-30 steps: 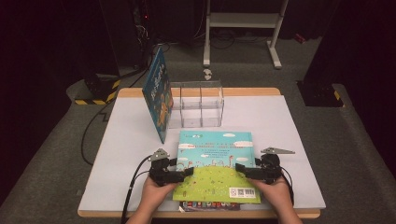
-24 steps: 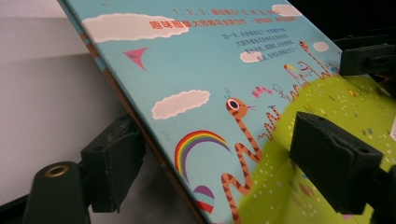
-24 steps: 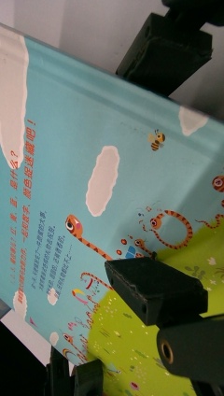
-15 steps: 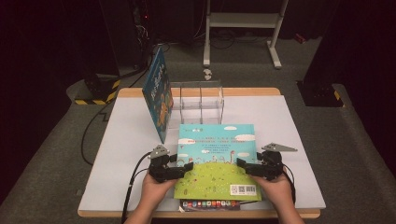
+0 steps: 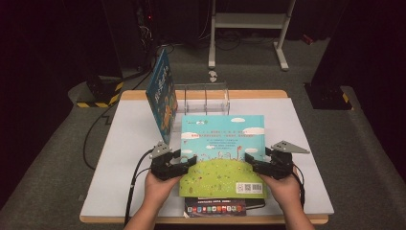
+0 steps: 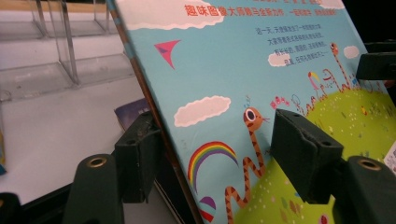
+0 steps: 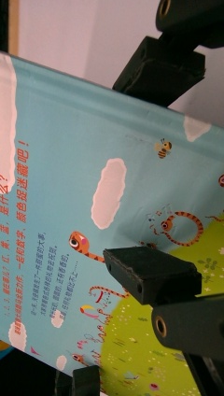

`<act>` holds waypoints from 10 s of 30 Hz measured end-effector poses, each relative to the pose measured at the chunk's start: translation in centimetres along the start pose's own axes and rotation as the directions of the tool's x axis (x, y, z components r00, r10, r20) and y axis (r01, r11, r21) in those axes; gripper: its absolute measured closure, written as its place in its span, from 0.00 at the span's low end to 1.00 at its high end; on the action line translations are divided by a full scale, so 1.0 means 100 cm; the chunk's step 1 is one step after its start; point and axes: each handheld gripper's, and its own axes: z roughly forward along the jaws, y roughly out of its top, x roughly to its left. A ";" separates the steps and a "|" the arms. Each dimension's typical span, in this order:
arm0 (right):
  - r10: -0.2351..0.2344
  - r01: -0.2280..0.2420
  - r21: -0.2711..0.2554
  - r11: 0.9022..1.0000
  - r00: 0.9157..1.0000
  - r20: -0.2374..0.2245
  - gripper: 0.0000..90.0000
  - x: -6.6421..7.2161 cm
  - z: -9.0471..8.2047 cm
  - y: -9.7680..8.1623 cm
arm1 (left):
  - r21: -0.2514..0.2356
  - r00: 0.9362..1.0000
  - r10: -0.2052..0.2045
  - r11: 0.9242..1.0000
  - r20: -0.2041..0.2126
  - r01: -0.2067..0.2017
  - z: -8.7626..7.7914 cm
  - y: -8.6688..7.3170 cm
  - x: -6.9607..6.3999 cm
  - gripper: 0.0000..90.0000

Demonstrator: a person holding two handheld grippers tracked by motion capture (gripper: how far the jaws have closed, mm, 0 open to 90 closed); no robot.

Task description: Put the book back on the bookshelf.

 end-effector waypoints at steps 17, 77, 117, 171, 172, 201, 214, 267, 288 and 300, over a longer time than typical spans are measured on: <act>-0.057 0.066 -0.157 0.985 0.997 0.060 0.40 0.016 -0.020 0.021 | -0.191 0.995 0.098 0.977 0.011 -0.094 -0.015 0.021 -0.018 0.53; -0.093 0.137 -0.289 0.948 0.983 0.161 0.43 0.003 -0.003 0.043 | -0.331 0.961 0.276 0.905 -0.023 -0.268 0.024 0.041 -0.009 0.56; -0.156 0.154 -0.371 0.916 0.987 0.023 0.33 0.013 -0.025 0.056 | -0.393 0.961 0.267 0.878 -0.068 -0.272 0.002 0.037 -0.010 0.49; -0.215 0.177 -0.378 0.909 0.975 -0.061 0.89 0.090 -0.004 0.075 | -0.351 0.974 0.182 0.911 -0.132 -0.218 -0.059 0.010 0.037 0.50; -0.214 0.179 -0.376 0.909 0.976 -0.052 0.89 0.092 -0.003 0.076 | -0.356 0.975 0.179 0.909 -0.131 -0.215 -0.060 0.010 0.037 0.51; -0.209 0.189 -0.376 0.907 0.978 -0.013 0.88 0.108 0.003 0.070 | -0.308 0.973 0.206 0.924 -0.105 -0.228 0.020 0.039 -0.017 0.66; -0.240 0.212 -0.377 0.902 0.970 -0.029 0.84 0.122 -0.005 0.047 | -0.277 0.975 0.178 0.938 -0.136 -0.210 0.036 0.040 -0.003 0.70; -0.435 0.295 -0.378 0.877 0.821 -0.369 0.43 0.177 0.028 0.012 | -0.214 0.973 0.204 0.951 -0.109 -0.223 -0.005 0.043 0.031 0.63; -0.414 0.274 -0.391 0.879 0.844 -0.341 0.43 0.184 0.030 0.004 | -0.333 0.968 0.239 0.922 0.081 -0.200 -0.128 0.029 -0.050 0.45; -0.404 0.261 -0.392 0.882 0.848 -0.344 0.43 0.193 0.035 0.002 | -0.334 0.950 0.287 0.913 0.120 -0.234 -0.129 0.017 -0.089 0.38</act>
